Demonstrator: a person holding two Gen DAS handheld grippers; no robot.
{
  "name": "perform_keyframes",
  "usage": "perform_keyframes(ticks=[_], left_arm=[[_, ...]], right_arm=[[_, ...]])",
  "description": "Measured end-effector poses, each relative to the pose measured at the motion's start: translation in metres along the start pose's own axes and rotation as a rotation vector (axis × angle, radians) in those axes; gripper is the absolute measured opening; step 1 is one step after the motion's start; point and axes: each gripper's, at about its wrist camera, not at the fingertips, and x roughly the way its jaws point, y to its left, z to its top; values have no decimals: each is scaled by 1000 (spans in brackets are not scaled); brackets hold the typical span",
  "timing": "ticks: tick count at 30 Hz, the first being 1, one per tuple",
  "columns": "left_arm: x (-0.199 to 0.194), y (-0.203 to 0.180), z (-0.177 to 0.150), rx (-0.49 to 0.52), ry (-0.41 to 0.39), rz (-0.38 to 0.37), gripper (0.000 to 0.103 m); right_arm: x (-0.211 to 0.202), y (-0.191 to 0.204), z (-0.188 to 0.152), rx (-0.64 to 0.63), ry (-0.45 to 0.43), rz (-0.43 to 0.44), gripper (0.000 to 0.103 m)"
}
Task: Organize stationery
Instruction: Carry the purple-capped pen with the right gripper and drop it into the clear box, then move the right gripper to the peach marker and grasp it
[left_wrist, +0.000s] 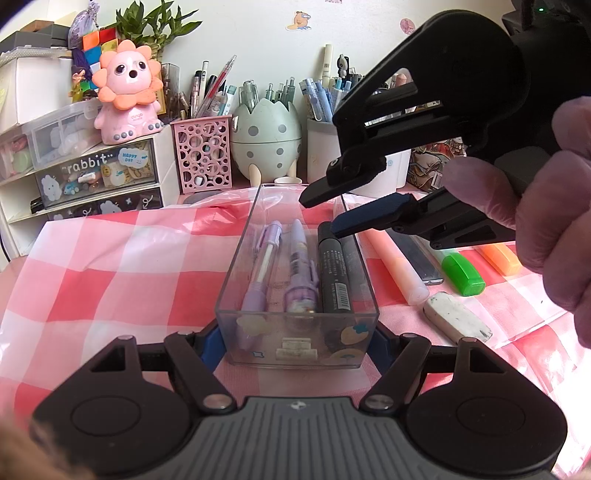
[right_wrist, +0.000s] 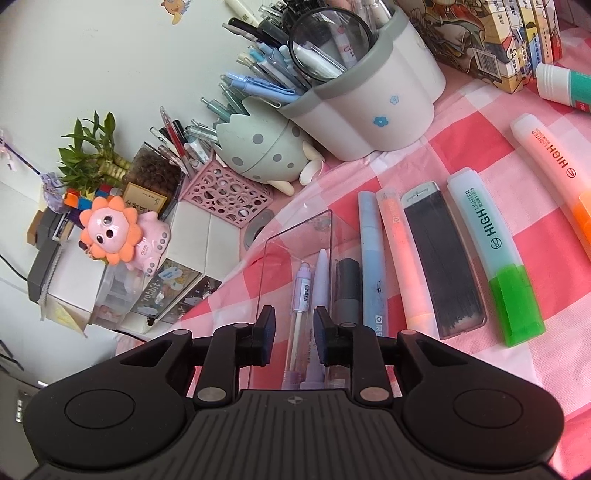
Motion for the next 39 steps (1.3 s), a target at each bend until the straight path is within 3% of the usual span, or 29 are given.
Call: perform_keyframes(ticks=[15,23,31,39], left_arm=[[0,0,0,0,0,0,48],[0,0,0,0,0,0,48],[0,0,0,0,0,0,48],[0,0,0,0,0,0,48]], right_arm=[[-32,6,1,-124,-66,-19,38],[-32,2,-1,-275,-122,-142,38],[-17,-7,-2,-317,-99,-179,38],[4,-5,-6,-459,-97,-290,29]])
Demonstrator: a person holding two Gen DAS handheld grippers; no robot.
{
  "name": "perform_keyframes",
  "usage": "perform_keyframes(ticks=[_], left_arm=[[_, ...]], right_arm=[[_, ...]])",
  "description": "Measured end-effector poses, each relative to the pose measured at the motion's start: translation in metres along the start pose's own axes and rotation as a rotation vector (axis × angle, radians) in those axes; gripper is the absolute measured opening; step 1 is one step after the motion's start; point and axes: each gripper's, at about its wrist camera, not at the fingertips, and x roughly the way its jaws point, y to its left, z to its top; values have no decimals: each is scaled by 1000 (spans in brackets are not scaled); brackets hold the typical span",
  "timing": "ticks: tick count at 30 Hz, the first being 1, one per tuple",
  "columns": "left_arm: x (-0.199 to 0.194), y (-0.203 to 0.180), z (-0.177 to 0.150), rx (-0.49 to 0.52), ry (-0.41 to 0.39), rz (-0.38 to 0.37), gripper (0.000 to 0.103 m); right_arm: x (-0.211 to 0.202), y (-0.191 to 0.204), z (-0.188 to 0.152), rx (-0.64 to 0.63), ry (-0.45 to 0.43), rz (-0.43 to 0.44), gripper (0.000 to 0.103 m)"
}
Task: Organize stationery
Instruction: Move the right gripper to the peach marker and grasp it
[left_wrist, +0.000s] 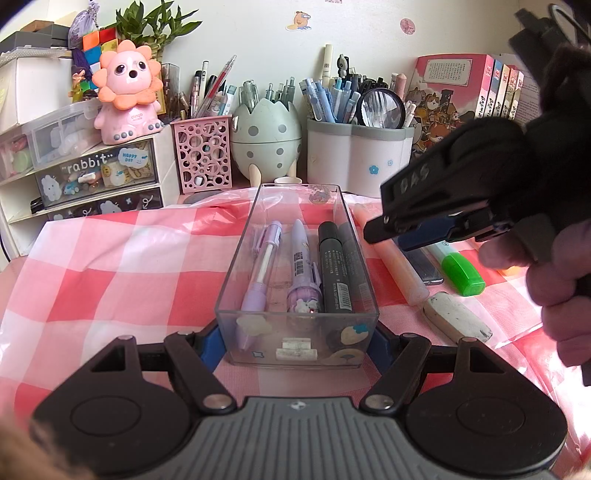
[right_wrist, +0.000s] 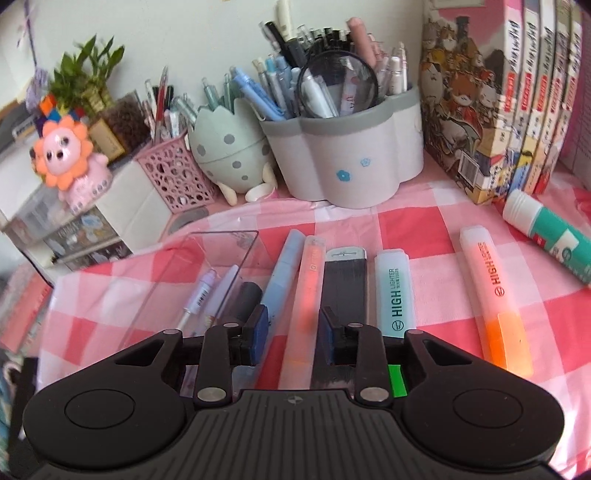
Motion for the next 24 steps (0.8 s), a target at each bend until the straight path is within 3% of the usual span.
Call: perform_keyframes(ticks=[6,16,24], left_arm=[[0,0,0,0,0,0,48],[0,0,0,0,0,0,48],[0,0,0,0,0,0,48]], right_arm=[[2,9,-9,-188,-26,-20,20],[-10,8,-19,-354,-23,12,20],[-29,11,-36,-578,-7,37,20]])
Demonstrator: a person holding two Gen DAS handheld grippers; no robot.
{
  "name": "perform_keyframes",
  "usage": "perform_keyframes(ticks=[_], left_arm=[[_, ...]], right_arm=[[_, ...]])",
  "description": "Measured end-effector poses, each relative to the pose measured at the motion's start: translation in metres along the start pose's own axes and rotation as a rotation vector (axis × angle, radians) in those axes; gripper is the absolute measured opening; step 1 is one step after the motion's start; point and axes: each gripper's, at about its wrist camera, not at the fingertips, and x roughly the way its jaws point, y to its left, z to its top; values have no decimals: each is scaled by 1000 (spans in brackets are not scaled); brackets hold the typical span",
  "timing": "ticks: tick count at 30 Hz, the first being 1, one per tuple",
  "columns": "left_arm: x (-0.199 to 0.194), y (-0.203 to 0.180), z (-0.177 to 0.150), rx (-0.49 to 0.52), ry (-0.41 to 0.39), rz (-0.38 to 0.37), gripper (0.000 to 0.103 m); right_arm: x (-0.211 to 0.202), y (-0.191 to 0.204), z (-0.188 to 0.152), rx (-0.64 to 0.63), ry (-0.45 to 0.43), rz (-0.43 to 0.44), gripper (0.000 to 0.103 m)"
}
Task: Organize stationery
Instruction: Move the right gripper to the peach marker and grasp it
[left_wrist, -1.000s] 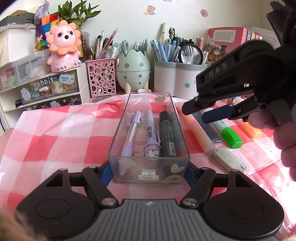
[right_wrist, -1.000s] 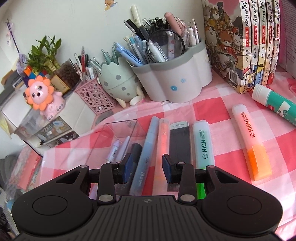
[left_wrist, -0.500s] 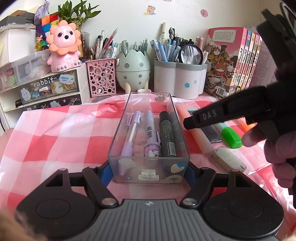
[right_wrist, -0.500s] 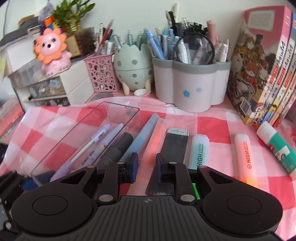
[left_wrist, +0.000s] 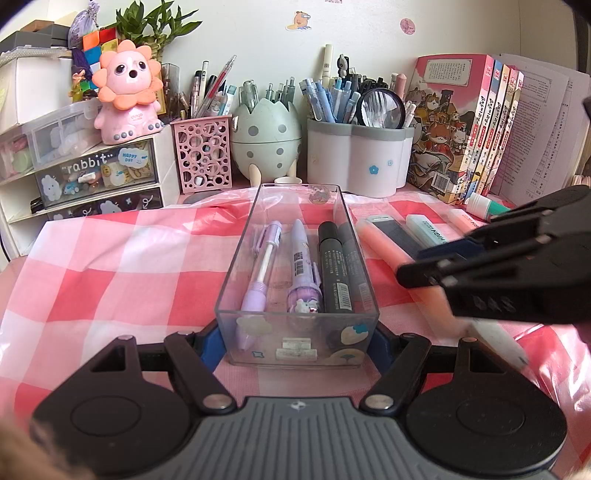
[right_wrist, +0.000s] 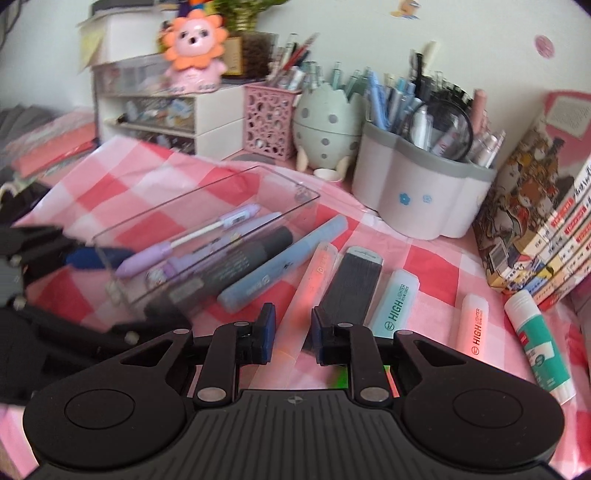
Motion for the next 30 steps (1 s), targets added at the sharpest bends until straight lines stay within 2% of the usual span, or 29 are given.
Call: perform_keyframes(ticks=[4,7,9,11,19,22,26,30], left_arm=[[0,0,0,0,0,0,48],[0,0,0,0,0,0,48],[0,0,0,0,0,0,48],[0,0,0,0,0,0,48],[0,0,0,0,0,0,48],[0,0,0,-1,0,-1,47],[1,-1,0,-3,-1,-3,47],[2,-2,-1,-7,-2,-5,47]], right_arm=[[-9,-1,-3,-40,19,52,20],[-7,0,2,-44,45,59,21],[-5,1,8,-44,63,76,25],[-2,-2,14,-19,95,106,28],[4,-22,44,95,220,248,27],[10,-23,53,114,267,261,25],[19,-30,53,151,312,205,25],[26,-39,49,216,332,224,24]])
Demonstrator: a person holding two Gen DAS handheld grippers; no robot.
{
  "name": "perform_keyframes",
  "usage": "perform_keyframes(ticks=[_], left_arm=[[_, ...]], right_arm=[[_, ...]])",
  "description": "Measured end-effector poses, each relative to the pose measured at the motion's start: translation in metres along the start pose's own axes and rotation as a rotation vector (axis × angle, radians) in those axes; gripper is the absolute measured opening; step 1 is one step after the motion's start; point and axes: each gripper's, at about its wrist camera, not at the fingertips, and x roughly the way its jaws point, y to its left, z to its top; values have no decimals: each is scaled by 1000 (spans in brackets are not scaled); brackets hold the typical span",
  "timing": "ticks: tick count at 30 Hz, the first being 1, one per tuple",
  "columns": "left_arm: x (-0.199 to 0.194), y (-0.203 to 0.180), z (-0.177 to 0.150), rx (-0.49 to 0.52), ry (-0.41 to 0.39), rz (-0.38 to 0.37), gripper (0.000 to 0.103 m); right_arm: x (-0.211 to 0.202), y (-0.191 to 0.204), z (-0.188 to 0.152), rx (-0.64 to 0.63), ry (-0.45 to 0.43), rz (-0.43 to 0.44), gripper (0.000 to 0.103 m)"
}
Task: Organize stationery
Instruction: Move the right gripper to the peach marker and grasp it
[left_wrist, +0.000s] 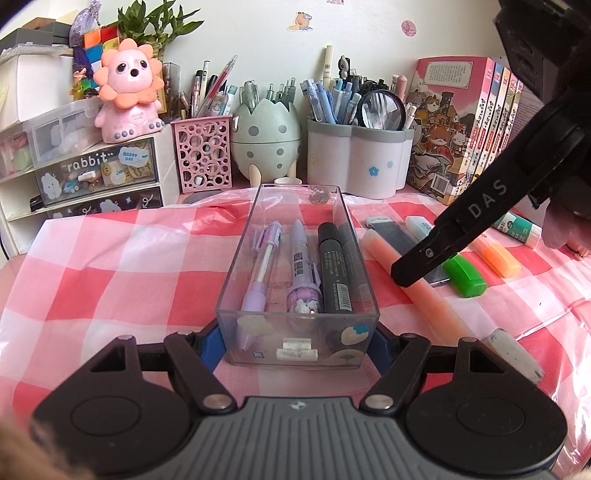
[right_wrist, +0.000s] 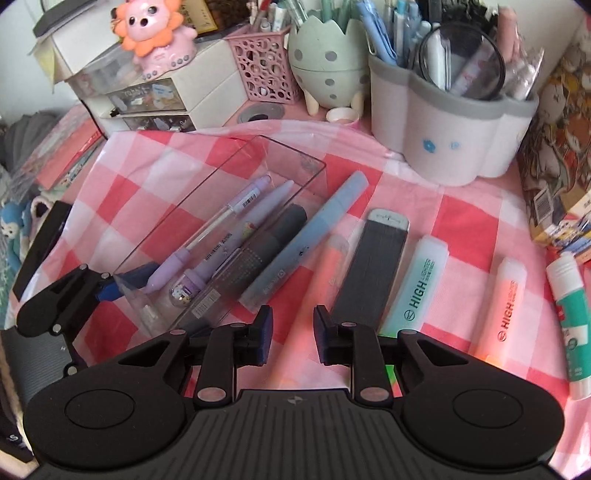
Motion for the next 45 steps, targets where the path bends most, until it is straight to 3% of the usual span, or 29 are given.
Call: perform_keyframes(ticks=[3,6,16,21,45], left_arm=[[0,1,0,-2,-1,-1,47],[0,0,0,-1,0,-1,47],[0,1,0,-2,0,0,47],[0,1,0,-5,-1,-2,47],[-1,2,1,-6,-2,-3,47]], right_arm=[[1,-2,2,29,3,28,23],[7,4,3,-2,23,-44,22],[20,26,4,-106,73,-152,24],[20,20,8,-60,77,-160,19],[-22,-23,3,312,-51,30,15]])
